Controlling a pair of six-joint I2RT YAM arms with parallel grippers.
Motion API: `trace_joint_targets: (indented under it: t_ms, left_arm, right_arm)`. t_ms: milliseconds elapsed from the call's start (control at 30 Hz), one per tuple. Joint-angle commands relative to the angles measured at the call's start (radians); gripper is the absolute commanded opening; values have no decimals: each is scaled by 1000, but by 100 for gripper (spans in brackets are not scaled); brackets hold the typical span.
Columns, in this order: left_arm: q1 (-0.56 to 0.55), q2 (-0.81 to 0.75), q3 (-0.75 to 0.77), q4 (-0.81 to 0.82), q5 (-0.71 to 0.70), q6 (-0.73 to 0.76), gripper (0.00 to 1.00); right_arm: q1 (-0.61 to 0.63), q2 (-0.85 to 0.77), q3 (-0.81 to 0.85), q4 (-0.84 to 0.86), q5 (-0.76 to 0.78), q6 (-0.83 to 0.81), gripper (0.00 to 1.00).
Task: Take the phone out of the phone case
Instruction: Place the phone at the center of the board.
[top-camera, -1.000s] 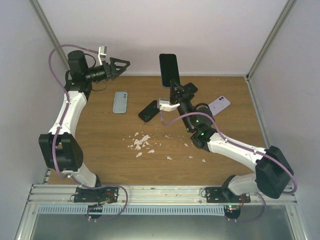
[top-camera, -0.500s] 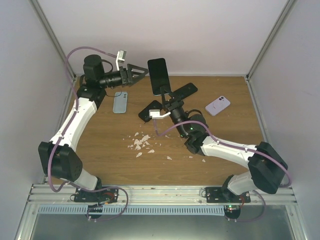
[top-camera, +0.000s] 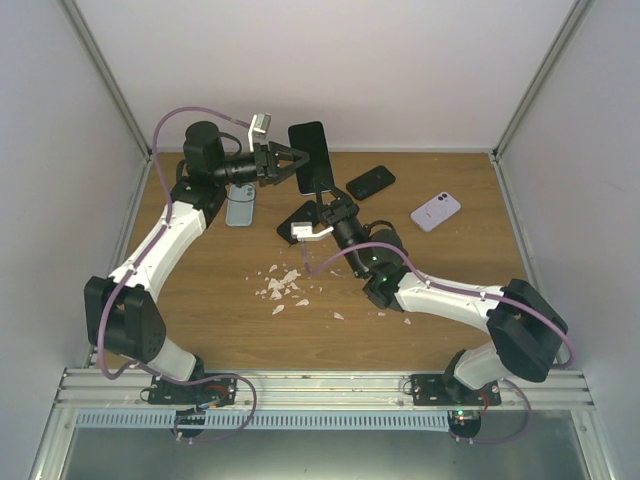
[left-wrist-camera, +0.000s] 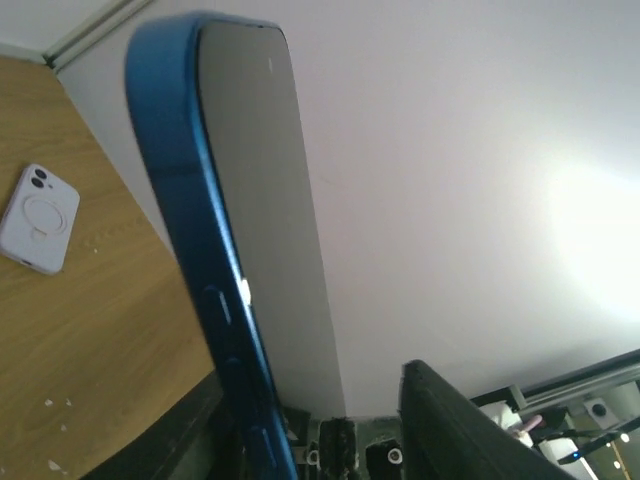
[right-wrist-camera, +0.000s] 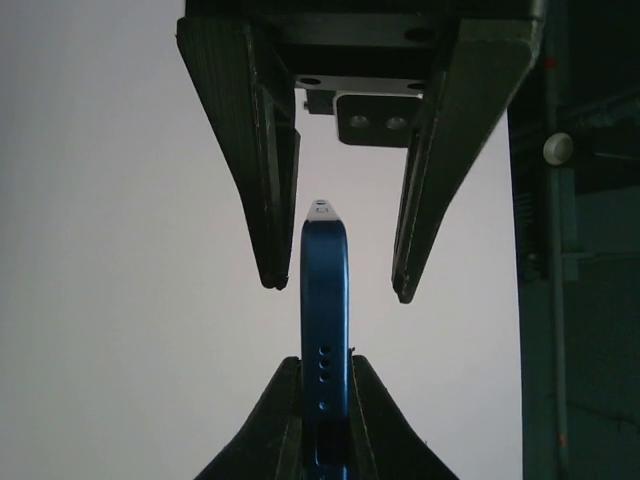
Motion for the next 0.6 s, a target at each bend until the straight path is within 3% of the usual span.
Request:
trace_joint_targets:
  t_ms: [0,333,433,567]
  left_arm:
    - [0,10,-48,145,15,-96,40]
    - [0,12,-65,182,10,-141,8]
    - [6,9,-65,183,10,-140,0]
    - [42,14,-46,166,9,-122,0]
  right_arm:
    - [7,-4,47,169,23,-13,0]
    - [8,3,54,162,39,-11,4]
    - [8,-1,53,149,41,-3,24]
    - [8,-6,40,145,42,3,53]
